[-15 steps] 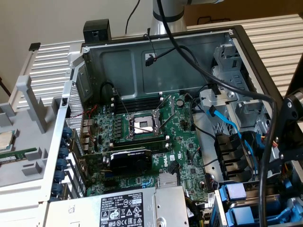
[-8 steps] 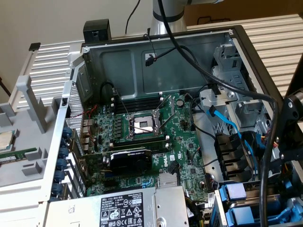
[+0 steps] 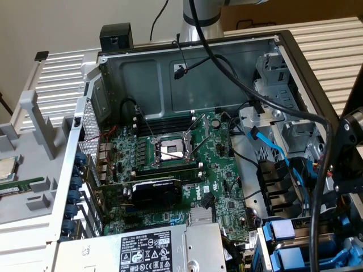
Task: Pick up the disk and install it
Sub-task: 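Insert the first disk wire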
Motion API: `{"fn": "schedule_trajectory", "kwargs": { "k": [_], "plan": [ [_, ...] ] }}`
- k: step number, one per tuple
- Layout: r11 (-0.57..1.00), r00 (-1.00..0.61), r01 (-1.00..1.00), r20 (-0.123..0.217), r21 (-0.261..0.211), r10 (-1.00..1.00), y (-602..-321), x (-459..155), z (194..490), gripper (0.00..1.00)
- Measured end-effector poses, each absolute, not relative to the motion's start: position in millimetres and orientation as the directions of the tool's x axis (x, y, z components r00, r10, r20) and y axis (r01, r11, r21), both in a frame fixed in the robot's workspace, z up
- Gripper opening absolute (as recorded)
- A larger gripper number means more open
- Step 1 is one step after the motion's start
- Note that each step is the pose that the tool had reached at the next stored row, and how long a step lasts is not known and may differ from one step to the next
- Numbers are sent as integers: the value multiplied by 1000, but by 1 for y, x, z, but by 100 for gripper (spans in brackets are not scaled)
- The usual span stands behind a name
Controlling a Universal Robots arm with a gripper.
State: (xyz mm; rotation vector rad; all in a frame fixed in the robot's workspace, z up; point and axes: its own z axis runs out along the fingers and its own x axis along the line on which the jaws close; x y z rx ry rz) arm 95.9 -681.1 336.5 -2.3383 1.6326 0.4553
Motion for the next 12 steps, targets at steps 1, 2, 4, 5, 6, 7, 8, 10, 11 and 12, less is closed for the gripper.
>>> {"fn": "schedule_trajectory", "kwargs": {
  "k": [1, 2, 4, 5, 6, 7, 8, 10, 11, 12],
  "plan": [
    [-339, 322, -940, -394, -28, -861, -681, 96, 337, 42],
    [-339, 322, -940, -395, -28, -861, -681, 96, 336, 42],
    [-339, 321, -940, -396, -27, -860, -681, 96, 336, 42],
    [-339, 321, -940, -396, -26, -860, -681, 96, 335, 42],
    [-339, 321, -940, -396, -25, -860, -681, 96, 335, 42],
    [-339, 320, -940, -397, -22, -860, -681, 96, 334, 42],
    [-339, 319, -941, -398, -21, -860, -681, 96, 334, 42],
    [-339, 319, -941, -398, -21, -860, -681, 96, 334, 42],
    [-339, 319, -940, -398, -20, -860, -681, 96, 334, 42],
    [-340, 320, -940, -398, -20, -860, -681, 96, 334, 42]
  ]
}}
